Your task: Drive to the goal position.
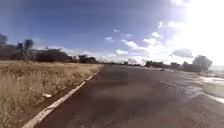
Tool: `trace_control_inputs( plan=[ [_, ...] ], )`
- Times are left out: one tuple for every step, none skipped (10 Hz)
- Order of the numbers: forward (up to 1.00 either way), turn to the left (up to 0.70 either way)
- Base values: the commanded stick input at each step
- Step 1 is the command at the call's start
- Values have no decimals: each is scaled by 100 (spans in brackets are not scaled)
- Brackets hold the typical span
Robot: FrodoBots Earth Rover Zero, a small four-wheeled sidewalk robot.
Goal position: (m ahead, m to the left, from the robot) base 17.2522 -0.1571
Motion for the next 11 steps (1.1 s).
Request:
trace_control_inputs(
  plan=[
    [50, 0],
    [50, 0],
    [50, 0],
    [50, 0],
    [50, 0],
    [50, 0],
    [50, 0],
    [50, 0],
    [50, 0],
    [50, 0],
    [50, 0]
  ],
)
